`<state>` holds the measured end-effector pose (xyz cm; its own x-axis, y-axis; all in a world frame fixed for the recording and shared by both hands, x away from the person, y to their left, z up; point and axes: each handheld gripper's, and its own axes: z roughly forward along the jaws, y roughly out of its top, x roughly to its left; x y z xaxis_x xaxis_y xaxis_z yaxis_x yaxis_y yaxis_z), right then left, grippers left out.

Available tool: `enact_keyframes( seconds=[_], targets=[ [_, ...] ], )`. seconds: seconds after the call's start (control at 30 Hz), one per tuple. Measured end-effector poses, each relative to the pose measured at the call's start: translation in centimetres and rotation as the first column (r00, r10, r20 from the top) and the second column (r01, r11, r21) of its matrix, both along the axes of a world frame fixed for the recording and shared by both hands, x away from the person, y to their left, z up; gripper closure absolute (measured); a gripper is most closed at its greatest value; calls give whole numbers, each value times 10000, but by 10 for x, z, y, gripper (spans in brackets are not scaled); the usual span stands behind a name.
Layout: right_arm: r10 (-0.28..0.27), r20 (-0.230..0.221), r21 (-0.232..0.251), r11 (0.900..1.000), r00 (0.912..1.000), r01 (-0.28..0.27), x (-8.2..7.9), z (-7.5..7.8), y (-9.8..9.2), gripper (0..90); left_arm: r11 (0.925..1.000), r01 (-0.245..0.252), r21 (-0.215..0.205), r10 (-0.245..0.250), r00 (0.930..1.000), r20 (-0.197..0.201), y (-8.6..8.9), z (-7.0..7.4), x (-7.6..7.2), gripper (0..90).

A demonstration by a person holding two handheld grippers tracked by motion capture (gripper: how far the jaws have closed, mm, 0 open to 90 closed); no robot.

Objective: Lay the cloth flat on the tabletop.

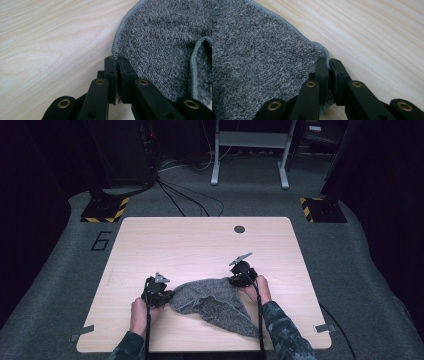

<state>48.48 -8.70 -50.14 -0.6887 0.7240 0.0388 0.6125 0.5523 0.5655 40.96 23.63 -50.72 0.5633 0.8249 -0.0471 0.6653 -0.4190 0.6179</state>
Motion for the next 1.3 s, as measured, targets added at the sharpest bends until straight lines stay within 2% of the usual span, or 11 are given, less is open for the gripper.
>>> enact_keyframes(
  seconds=[0.27,0.5,0.63,0.7,0.8,0.93,1.0,1.07,1.17,1.23,1.3],
  targets=[
    [-524,118,981,9939,9986,510,-13,19,-24,863,9964,33,-845,-15,9998,214,4,15,6,867],
    [-729,413,1804,9815,9965,644,-25,46,-38,863,9943,401,-984,-353,9981,497,4,41,20,867],
    [-828,142,1864,9793,9965,787,-25,43,-43,863,9957,582,-717,-570,9982,195,3,35,33,867],
    [-962,-210,1781,9791,9951,984,-21,38,-43,864,9970,603,-489,-599,9982,84,1,29,43,869],
    [-1033,279,1320,9863,9943,988,1,36,-41,870,9989,465,-101,-463,9988,163,-2,30,70,874],
    [-1246,976,1088,9875,9874,1139,41,70,-33,876,10000,-33,-62,39,9948,1018,-1,70,110,877],
    [-1404,1720,881,9880,9750,1268,58,105,-26,877,9996,-273,124,242,9787,2039,2,115,130,877],
    [-1417,2748,996,9880,9510,1184,68,152,-24,878,9992,-409,-5,390,9497,3106,4,157,135,877],
    [-1310,4062,1353,9874,9044,823,57,214,-24,877,9995,-295,-105,309,8755,4822,5,219,117,877],
    [-1125,4663,1460,9881,8774,491,38,235,-25,876,10000,17,66,-50,8395,5434,4,231,95,877],
    [-953,4928,1505,9883,8649,232,20,237,-28,875,9991,322,279,-423,8227,5669,3,226,75,876]
  ],
)
